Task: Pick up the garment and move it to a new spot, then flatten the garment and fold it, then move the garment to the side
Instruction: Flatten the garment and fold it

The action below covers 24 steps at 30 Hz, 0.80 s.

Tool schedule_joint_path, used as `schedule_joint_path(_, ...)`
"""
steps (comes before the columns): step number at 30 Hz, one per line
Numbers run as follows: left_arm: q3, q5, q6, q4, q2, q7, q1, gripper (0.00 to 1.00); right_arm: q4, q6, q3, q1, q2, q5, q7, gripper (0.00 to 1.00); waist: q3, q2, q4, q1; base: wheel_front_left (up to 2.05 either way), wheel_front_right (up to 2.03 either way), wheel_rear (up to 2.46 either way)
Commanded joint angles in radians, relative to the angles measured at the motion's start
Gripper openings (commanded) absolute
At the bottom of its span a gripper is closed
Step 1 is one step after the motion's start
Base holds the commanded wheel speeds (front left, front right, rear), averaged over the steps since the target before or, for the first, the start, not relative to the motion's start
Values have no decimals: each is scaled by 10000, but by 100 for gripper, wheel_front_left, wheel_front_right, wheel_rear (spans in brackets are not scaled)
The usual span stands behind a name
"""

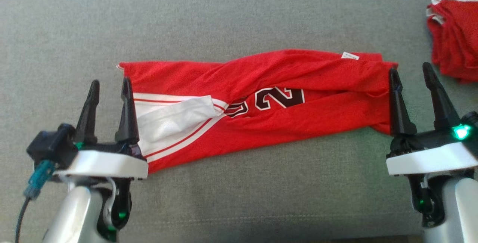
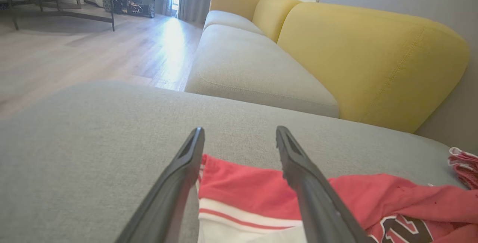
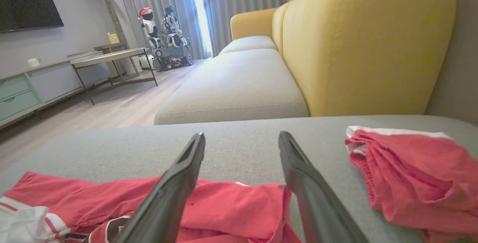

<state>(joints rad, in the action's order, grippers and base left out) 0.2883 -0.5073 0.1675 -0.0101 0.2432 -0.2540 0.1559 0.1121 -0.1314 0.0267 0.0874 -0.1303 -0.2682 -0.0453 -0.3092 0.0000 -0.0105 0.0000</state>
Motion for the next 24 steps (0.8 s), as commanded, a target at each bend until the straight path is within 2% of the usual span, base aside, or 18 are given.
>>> schedule_joint_path(1,-619,366,-21,-342,22,-76,-76,100,452,7,187,-59,50,300,-148,100,264,0,81,0,0,0,0)
schedule_joint_path(11,-1208,1475,-566,145,-592,-77,-965,100,236,7,421,-772,326,860,-130,100,975,0,175,0,0,0,0)
schedule_joint_path(24,-1564,1952,-1026,448,-936,-77,-961,100,80,7,245,-792,376,674,5,100,1009,0,50,0,0,0,0)
